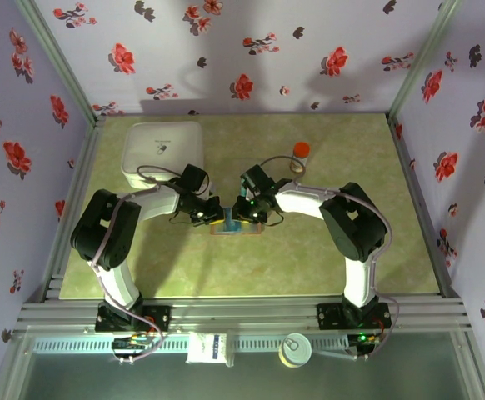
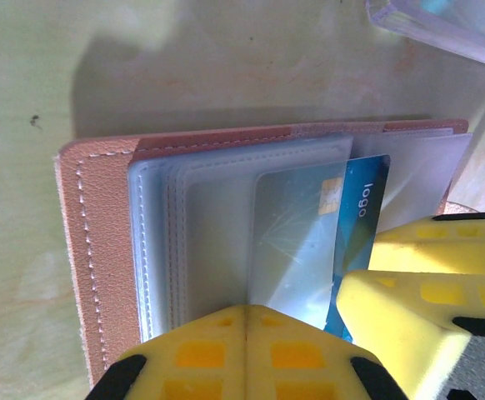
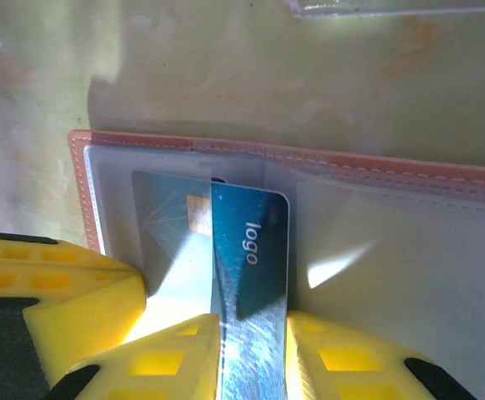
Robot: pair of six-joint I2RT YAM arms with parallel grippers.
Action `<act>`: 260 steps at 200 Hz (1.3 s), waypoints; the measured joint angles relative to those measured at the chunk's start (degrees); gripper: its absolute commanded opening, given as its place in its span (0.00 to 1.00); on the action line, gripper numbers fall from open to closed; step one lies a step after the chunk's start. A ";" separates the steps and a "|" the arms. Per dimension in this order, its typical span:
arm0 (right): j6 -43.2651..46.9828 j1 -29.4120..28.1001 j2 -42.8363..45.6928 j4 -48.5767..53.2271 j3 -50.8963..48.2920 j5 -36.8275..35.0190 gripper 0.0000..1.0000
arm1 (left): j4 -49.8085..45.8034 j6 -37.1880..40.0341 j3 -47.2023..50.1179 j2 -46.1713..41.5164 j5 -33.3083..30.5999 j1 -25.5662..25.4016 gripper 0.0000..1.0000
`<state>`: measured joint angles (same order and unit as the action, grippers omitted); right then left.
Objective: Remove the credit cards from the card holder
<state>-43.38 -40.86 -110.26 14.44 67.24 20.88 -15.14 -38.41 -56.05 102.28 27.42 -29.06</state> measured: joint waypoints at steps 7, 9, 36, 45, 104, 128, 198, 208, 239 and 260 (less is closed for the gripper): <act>-0.39 0.15 0.00 -0.98 -0.59 0.48 0.25 | -0.04 0.02 0.00 0.00 0.00 0.00 0.00; -0.55 0.20 0.00 -1.25 -0.76 0.63 0.25 | -0.07 0.00 0.00 0.00 0.02 0.00 0.00; -1.84 0.70 0.02 -3.80 -2.19 2.23 0.19 | -0.11 0.00 0.00 0.00 -0.04 0.02 0.00; -2.19 0.87 0.11 -4.55 -2.58 2.62 0.17 | -0.11 0.00 0.00 -0.02 -0.20 0.02 0.00; -3.82 1.40 0.90 -7.19 -3.69 3.58 0.07 | -0.44 0.00 0.00 -0.37 -1.44 0.09 0.00; -3.80 1.38 1.99 -7.34 -4.07 3.58 0.04 | -0.50 0.00 0.00 -0.39 -1.55 0.07 0.00; -1.73 1.40 6.08 -3.48 -4.11 0.79 0.03 | -0.46 0.00 0.00 -0.39 -1.49 0.07 0.00; -1.18 1.40 7.02 -2.05 -4.11 -0.15 0.03 | -0.46 0.00 0.00 -0.39 -1.46 0.07 0.00; 1.01 1.40 9.07 2.82 -3.54 -2.38 0.02 | -0.46 0.00 0.00 -0.39 -1.44 0.07 0.00; 2.58 1.40 9.55 5.66 -2.38 -3.23 0.02 | -0.48 0.00 -0.04 -0.39 -1.44 0.07 0.00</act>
<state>-40.80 -39.46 -100.71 20.10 64.86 17.65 -15.62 -38.41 -56.10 101.89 25.98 -28.99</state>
